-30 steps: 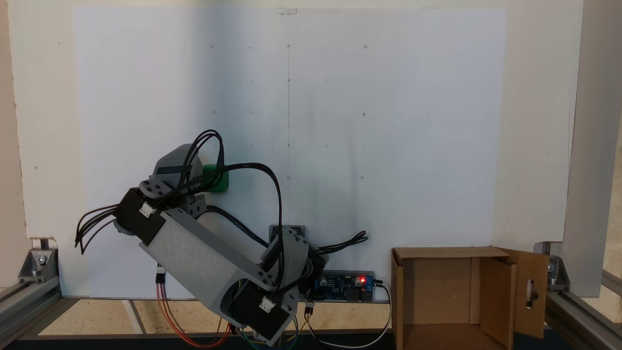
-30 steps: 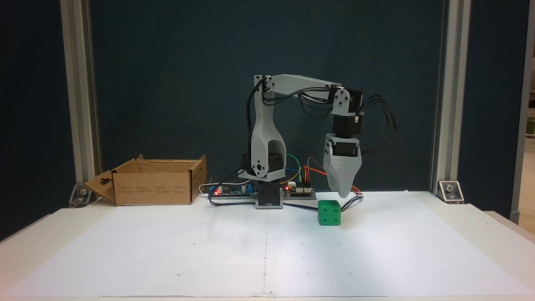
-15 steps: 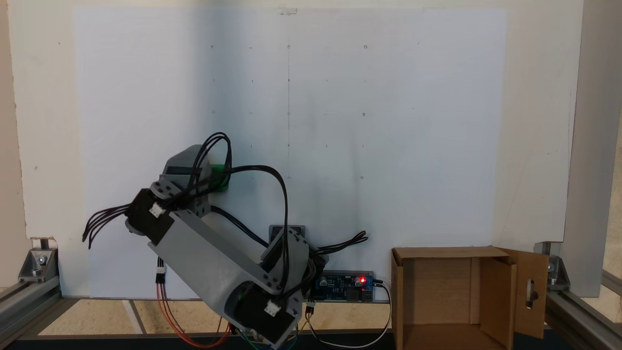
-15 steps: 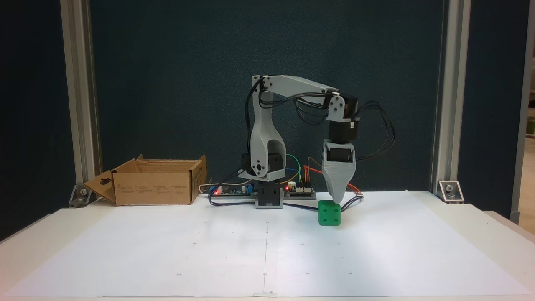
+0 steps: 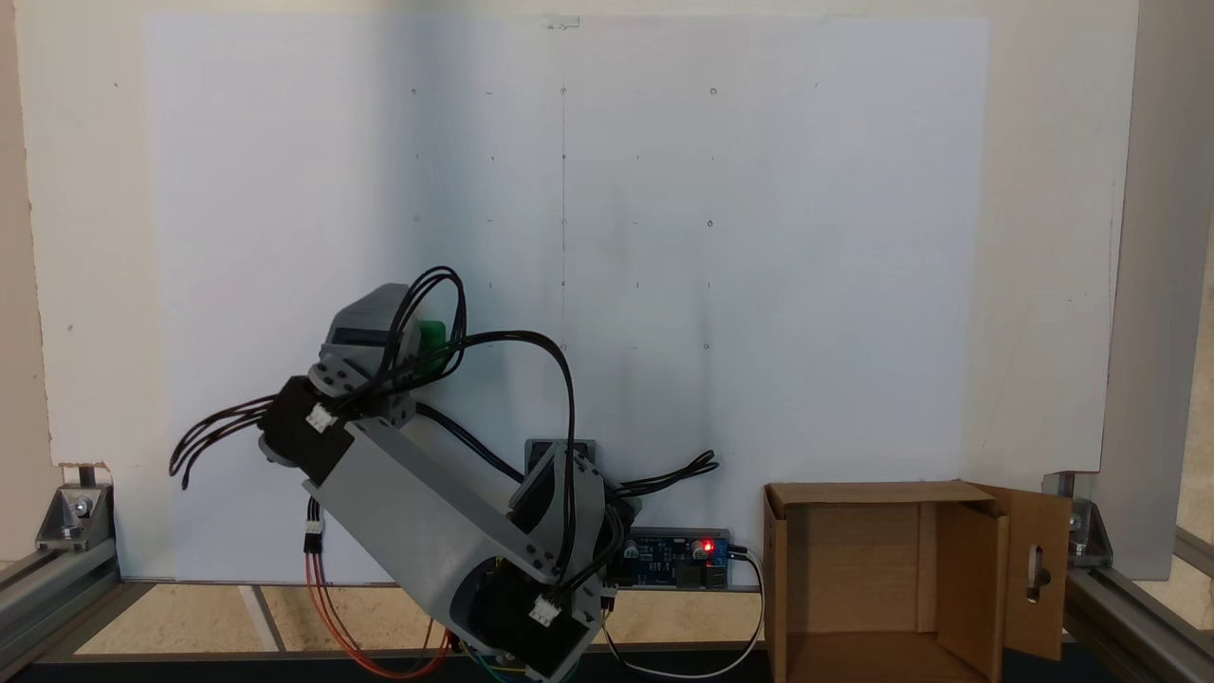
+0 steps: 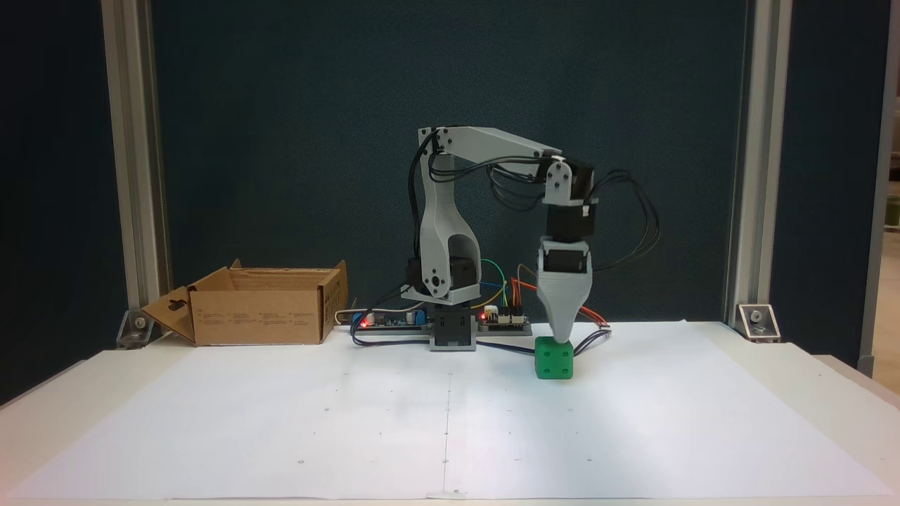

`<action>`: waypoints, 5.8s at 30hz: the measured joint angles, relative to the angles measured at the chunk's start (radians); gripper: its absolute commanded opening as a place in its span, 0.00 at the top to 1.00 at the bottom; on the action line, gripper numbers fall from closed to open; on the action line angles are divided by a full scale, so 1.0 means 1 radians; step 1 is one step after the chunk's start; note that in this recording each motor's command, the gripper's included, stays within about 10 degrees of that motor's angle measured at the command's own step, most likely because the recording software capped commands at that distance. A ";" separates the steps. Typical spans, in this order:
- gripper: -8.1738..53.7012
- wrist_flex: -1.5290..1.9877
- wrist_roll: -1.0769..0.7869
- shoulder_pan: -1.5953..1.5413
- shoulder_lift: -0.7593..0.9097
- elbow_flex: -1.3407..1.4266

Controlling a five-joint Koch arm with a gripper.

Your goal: Grasp a green dice and put it in the bin.

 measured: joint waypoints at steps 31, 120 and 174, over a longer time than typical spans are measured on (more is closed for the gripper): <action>0.17 -0.158 0.000 -0.008 0.038 0.153; 0.67 -0.032 -0.215 0.591 0.397 -0.181; 0.11 0.051 -1.417 2.813 -0.353 -0.650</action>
